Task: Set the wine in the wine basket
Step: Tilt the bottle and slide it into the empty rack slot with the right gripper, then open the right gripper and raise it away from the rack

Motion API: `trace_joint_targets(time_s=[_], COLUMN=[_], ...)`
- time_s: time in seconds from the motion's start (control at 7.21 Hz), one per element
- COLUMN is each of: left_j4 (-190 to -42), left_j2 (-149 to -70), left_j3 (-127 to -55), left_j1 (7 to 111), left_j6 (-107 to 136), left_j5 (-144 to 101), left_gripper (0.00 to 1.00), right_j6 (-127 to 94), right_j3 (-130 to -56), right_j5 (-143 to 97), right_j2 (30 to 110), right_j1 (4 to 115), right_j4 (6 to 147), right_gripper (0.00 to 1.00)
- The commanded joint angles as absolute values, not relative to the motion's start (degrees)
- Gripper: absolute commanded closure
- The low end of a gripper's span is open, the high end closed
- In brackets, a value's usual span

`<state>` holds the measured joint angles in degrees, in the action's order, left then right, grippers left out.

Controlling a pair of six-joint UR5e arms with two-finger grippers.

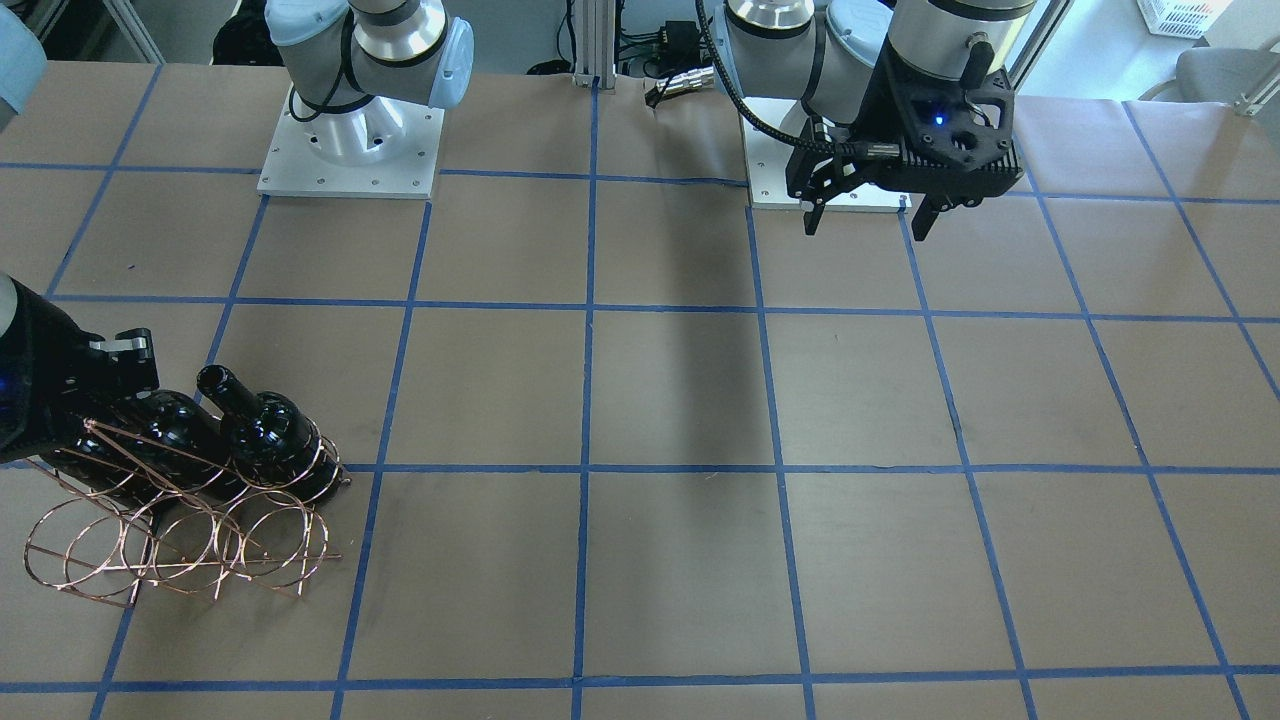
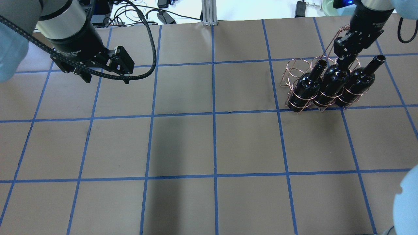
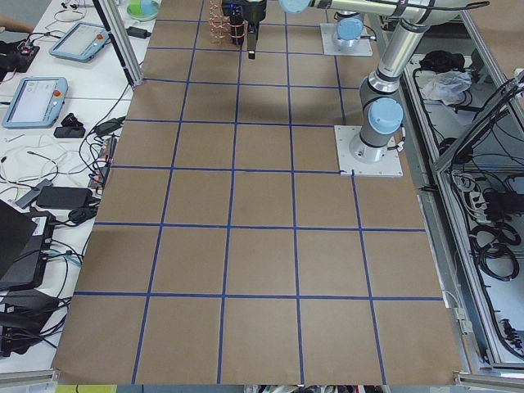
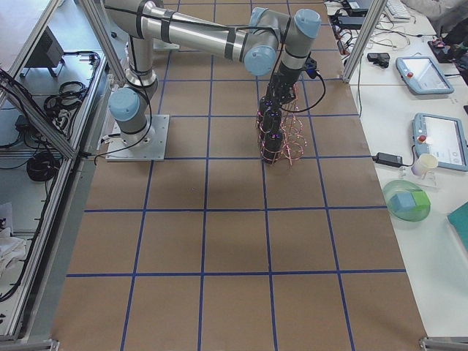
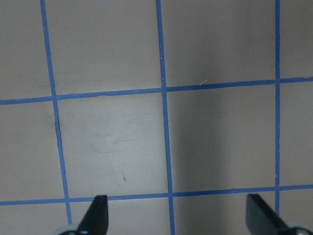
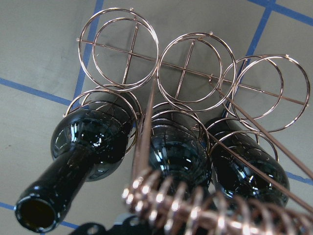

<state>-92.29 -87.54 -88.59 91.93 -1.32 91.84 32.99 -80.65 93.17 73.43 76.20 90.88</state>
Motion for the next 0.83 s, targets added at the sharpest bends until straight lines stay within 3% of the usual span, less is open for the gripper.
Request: trace_joint_targets(time_s=[0.0,0.42,0.56,0.69], left_j4=[-92.3,-92.3,-92.3,-92.3], left_j2=[-87.5,-87.5,-87.5,-87.5], left_j3=[-88.6,-88.6,-88.6,-88.6], left_j1=[91.9,91.9,91.9,91.9], left_j6=[-1.3,-1.3,-1.3,-1.3], left_j5=[91.8,91.8,91.8,91.8], left_gripper=[0.0,0.0,0.0,0.0], right_j6=[33.0,32.9,32.9,32.9], right_j3=[-80.8,-82.0,-82.0,-82.0], right_j5=[93.4,93.8,93.9,94.0], right_j2=[73.3,73.3,73.4,73.5], right_j1=[76.2,76.2,76.2,76.2], right_j4=[90.9,90.9,90.9,90.9], right_gripper=[1.0,1.0,0.86,0.56])
